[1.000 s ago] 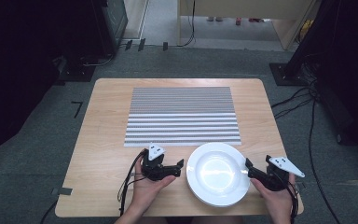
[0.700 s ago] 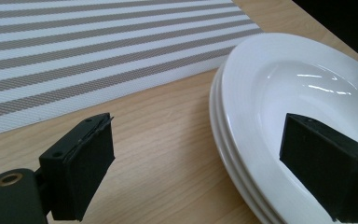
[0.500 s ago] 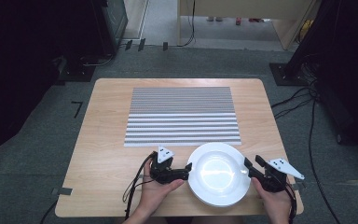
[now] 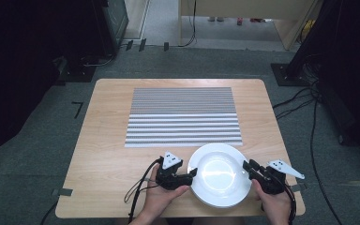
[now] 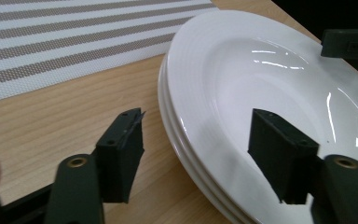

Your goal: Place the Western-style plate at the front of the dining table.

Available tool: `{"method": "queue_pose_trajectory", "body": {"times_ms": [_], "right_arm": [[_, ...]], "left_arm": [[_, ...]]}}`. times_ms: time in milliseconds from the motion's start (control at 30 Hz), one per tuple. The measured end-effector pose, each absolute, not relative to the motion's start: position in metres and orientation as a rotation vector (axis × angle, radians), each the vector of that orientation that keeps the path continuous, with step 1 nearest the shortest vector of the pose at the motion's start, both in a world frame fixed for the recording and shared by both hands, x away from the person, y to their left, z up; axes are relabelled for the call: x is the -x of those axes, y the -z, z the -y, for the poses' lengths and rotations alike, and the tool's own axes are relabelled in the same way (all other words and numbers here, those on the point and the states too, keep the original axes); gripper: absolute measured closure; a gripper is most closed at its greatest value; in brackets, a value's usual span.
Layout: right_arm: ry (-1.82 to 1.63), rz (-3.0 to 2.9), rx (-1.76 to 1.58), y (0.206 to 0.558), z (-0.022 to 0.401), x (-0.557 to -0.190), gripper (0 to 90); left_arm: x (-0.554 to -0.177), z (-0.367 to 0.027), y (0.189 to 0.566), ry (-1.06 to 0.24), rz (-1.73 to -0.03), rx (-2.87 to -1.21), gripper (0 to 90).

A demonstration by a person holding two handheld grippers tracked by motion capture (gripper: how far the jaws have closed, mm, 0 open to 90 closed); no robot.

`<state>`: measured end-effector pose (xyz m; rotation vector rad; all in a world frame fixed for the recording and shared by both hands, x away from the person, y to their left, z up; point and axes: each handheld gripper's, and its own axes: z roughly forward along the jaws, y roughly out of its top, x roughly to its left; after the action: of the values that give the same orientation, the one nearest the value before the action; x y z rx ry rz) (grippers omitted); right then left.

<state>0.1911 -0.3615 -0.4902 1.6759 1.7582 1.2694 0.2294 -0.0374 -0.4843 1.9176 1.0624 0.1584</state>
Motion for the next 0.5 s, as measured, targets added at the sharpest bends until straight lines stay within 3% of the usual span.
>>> {"method": "queue_pose_trajectory", "body": {"times_ms": [267, 500], "right_arm": [[-1.324, -1.733, -1.732, 0.4927, 0.3663, -0.1915, 75.1], [-1.349, -1.687, -1.790, 0.4933, 0.3695, -0.1904, 80.9]], "left_arm": [[-0.2228, 0.0412, 0.4887, -0.138, -1.038, -1.942, 50.1], [-0.2211, 0.0413, 0.4886, -0.147, -1.041, -1.938, 51.4]]}}
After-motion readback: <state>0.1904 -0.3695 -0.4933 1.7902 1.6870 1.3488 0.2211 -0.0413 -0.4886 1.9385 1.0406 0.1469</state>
